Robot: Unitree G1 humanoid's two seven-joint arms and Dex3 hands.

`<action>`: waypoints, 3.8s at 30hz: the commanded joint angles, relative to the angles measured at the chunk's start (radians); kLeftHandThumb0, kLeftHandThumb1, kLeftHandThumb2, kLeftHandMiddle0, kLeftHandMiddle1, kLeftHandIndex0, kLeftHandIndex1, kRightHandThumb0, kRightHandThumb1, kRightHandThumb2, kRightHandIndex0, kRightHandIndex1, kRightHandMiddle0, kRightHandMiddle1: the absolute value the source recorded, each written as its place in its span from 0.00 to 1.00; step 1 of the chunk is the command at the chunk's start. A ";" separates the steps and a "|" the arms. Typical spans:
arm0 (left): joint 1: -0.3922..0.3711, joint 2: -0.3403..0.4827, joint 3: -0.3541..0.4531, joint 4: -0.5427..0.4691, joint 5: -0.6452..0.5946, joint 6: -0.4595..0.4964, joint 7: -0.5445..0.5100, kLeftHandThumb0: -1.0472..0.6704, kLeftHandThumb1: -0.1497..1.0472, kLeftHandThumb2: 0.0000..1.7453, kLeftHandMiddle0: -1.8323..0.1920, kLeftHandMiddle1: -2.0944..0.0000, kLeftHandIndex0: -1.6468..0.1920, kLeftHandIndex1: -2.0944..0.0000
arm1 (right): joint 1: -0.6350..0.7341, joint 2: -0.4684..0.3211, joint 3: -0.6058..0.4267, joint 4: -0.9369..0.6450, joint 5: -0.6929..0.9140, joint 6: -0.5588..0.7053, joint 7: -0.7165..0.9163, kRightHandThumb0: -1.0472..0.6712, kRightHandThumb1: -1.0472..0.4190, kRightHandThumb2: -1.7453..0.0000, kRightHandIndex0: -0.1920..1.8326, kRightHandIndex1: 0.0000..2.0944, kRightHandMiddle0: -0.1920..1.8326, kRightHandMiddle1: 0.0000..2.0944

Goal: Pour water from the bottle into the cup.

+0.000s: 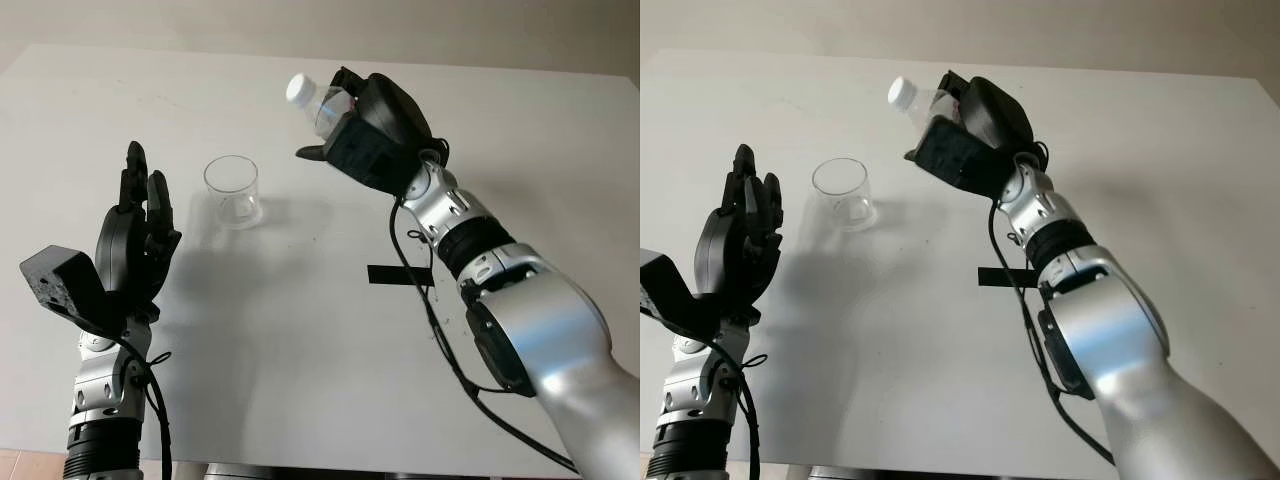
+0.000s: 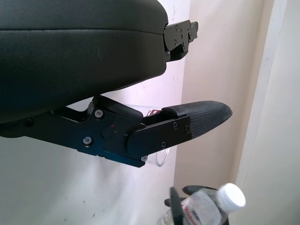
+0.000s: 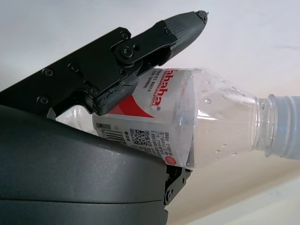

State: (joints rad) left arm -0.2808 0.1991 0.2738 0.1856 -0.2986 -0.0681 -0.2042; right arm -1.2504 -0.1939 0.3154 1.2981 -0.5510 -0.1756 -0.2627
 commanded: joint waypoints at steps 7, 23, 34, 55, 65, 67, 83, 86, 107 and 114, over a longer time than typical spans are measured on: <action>0.002 -0.011 -0.011 0.001 0.007 -0.006 0.008 0.18 1.00 0.39 1.00 1.00 1.00 1.00 | -0.083 0.042 0.067 0.022 -0.059 0.029 -0.037 0.49 0.00 0.93 0.63 1.00 0.48 1.00; 0.018 -0.028 -0.014 -0.024 -0.001 0.013 0.032 0.17 1.00 0.38 1.00 1.00 1.00 1.00 | -0.162 0.174 0.102 0.048 -0.073 0.120 -0.013 0.48 0.01 0.91 0.56 1.00 0.34 1.00; 0.039 -0.035 -0.008 -0.039 -0.004 0.016 0.037 0.17 1.00 0.37 1.00 1.00 1.00 1.00 | -0.188 0.174 0.298 0.063 -0.273 0.120 -0.096 0.42 0.05 0.97 0.41 1.00 0.15 0.87; 0.028 -0.025 -0.003 -0.017 0.001 0.006 0.030 0.17 1.00 0.37 1.00 1.00 1.00 1.00 | -0.201 0.116 0.479 0.074 -0.445 0.106 -0.190 0.37 0.06 0.97 0.49 1.00 0.21 0.72; 0.021 -0.022 -0.007 -0.007 0.006 -0.014 0.022 0.18 1.00 0.39 1.00 1.00 1.00 1.00 | -0.207 0.106 0.507 0.074 -0.466 0.109 -0.209 0.36 0.04 0.97 0.54 1.00 0.21 0.81; 0.019 -0.022 -0.007 -0.005 0.006 -0.013 0.022 0.18 1.00 0.39 1.00 1.00 1.00 1.00 | -0.209 0.101 0.523 0.074 -0.481 0.103 -0.223 0.36 0.04 0.97 0.55 1.00 0.21 0.85; 0.019 -0.025 -0.003 0.007 -0.001 -0.012 0.023 0.17 1.00 0.38 1.00 1.00 1.00 1.00 | -0.238 0.069 0.657 0.080 -0.622 0.042 -0.340 0.36 0.06 0.97 0.56 1.00 0.21 0.96; 0.017 -0.024 -0.003 0.013 -0.004 -0.015 0.017 0.17 1.00 0.38 1.00 1.00 1.00 1.00 | -0.240 0.070 0.670 0.081 -0.632 0.044 -0.350 0.35 0.07 0.97 0.58 1.00 0.22 0.97; 0.020 -0.032 -0.003 0.013 -0.007 -0.007 0.024 0.17 1.00 0.38 1.00 1.00 1.00 1.00 | -0.157 0.146 0.286 0.063 -0.207 0.002 -0.277 0.44 0.04 0.97 0.54 1.00 0.10 0.69; 0.026 -0.030 -0.002 0.008 -0.004 -0.005 0.032 0.16 1.00 0.38 1.00 1.00 1.00 1.00 | -0.116 0.160 0.059 0.048 0.018 0.005 -0.240 0.49 0.00 0.92 0.63 1.00 0.43 1.00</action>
State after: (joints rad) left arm -0.2529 0.1683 0.2664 0.1971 -0.3016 -0.0734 -0.1755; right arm -1.3724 -0.0297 0.4106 1.3708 -0.5602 -0.1669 -0.5054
